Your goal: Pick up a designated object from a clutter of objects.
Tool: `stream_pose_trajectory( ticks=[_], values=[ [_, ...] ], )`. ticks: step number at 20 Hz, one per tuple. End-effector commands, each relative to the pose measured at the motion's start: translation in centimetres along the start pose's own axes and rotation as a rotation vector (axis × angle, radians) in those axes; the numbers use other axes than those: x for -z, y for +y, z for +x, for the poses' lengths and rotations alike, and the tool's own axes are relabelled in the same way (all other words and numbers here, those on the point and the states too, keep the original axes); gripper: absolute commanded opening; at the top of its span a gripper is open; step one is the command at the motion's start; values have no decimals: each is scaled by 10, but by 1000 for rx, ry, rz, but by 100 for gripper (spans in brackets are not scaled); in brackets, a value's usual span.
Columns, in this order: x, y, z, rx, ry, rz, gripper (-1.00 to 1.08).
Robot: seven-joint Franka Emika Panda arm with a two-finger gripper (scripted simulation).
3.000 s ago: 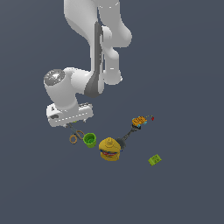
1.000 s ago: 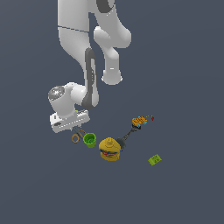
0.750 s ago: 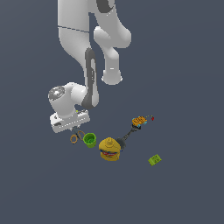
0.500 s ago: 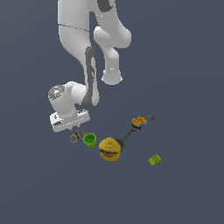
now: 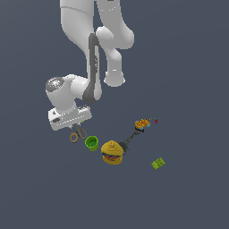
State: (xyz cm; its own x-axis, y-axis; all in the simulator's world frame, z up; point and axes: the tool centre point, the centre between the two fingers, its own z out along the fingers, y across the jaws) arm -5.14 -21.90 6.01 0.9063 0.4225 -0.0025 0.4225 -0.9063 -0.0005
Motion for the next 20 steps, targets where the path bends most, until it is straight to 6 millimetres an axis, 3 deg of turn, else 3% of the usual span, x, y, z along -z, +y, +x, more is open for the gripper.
stream_pose_trajectory(
  ticks=[1,20],
  values=[
    [20,-2,0,0,1,-1,-100],
    [218,-26,3,1,4,1,-100]
  ],
)
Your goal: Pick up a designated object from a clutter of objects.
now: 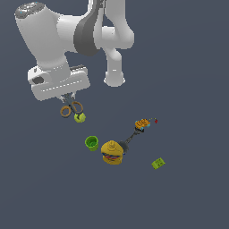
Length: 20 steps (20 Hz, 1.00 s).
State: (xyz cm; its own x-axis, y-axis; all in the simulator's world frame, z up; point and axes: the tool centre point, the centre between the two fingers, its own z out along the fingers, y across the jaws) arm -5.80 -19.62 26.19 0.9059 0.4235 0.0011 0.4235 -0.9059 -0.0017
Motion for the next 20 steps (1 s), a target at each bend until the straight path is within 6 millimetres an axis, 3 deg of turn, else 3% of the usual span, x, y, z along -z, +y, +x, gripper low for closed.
stream_pose_trajectory(
  ticks=[1,11,20],
  values=[
    [27,-3,0,0,0,0,-100],
    [120,-11,2,-3,0,-1,-100],
    [165,-12,4,-6,-1,-2,-100]
  ],
)
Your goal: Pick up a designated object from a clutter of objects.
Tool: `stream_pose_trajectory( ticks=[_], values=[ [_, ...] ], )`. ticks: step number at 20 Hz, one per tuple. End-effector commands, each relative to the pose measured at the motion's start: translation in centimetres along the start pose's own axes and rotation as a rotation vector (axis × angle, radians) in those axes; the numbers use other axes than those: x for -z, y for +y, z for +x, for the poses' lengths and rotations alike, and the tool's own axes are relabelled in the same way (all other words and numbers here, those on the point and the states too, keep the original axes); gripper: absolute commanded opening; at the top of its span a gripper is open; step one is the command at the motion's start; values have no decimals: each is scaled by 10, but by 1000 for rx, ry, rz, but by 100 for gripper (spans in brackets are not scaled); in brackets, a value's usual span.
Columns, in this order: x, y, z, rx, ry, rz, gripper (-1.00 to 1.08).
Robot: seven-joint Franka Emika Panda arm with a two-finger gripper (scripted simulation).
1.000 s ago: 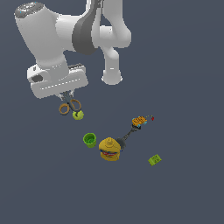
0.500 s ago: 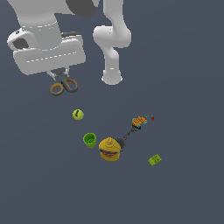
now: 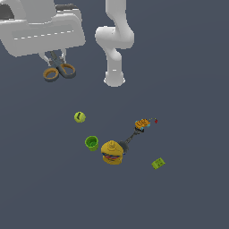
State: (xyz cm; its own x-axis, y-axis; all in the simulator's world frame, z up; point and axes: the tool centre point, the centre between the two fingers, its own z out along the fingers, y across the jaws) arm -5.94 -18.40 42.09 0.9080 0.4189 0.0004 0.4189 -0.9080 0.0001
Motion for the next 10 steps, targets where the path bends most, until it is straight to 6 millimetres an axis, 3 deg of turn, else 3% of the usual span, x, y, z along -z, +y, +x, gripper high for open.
stream_pose_trajectory(
  ticks=[1,10],
  values=[
    [8,0,0,-1,0,0,-100],
    [10,1,1,-1,0,0,-100]
  ],
)
